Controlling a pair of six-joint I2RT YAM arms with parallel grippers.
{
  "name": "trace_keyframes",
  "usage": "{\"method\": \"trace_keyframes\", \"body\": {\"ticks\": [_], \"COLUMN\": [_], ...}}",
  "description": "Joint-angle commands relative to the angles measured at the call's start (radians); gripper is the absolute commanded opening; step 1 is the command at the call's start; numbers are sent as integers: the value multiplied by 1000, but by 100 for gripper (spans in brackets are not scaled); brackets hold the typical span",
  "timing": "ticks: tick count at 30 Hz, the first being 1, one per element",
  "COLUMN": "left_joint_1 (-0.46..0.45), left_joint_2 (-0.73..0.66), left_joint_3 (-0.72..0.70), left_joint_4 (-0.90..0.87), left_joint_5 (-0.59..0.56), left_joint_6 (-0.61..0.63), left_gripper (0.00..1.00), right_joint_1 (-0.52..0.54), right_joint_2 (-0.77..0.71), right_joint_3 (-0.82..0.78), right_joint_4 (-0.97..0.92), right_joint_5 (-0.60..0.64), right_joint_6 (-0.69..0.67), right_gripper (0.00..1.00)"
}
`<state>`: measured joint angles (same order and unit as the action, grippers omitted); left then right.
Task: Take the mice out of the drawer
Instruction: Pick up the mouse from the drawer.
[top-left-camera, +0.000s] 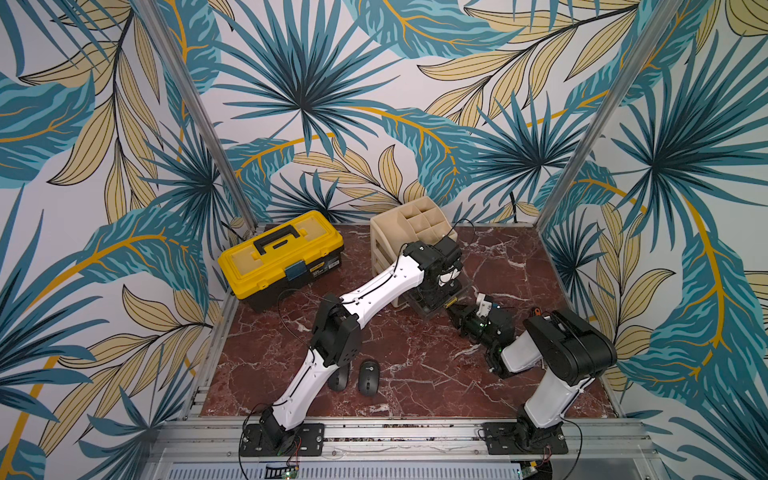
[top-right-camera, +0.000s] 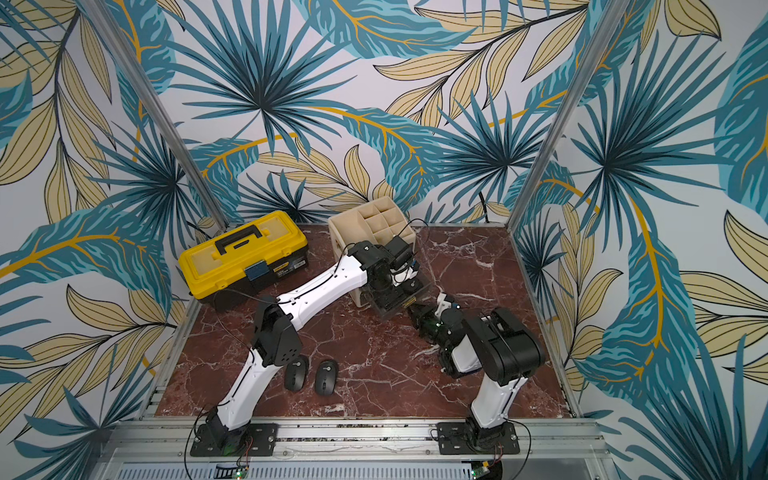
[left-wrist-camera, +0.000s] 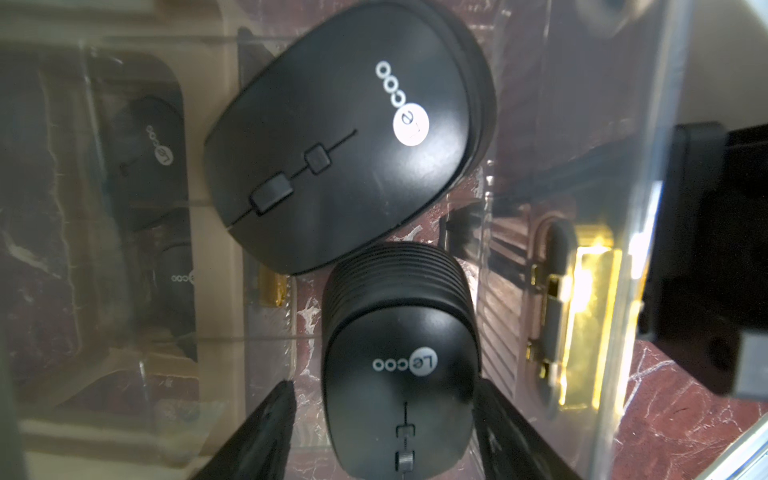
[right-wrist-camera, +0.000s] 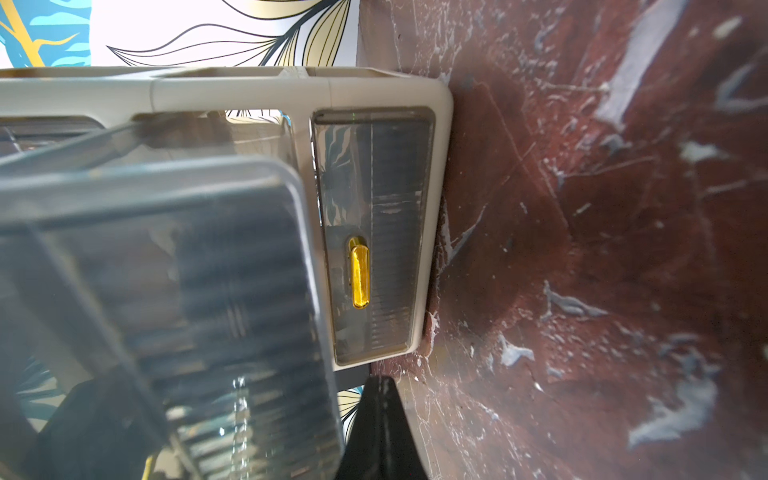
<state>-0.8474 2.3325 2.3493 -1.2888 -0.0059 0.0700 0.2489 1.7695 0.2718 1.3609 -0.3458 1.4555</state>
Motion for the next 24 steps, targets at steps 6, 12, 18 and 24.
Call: {"method": "trace_keyframes", "body": {"ticks": [6,12,18,24], "left_joint_1": [-13,-13,-13,-13], "left_joint_2": [12,3,-4,-4], "left_joint_3": [-87,-116,-127,-134], "left_joint_4": [49,71,72,71], "left_joint_5": [-5,-11,-24,-39], "left_joint_6": [-35,-36,-32,-27], "left_gripper": [70,67,60,66], "right_joint_1": [-1,0,-1,-1], "right_joint_2": [-58,-88,-91,-100], "right_joint_3": [7,16,25,24], "right_joint_4": [70,69,70,69], "right_joint_5": [-34,-47,-53,-55], "right_joint_6": [-7,-17,-14,-15], "right_gripper": [0,0,0,0]}}
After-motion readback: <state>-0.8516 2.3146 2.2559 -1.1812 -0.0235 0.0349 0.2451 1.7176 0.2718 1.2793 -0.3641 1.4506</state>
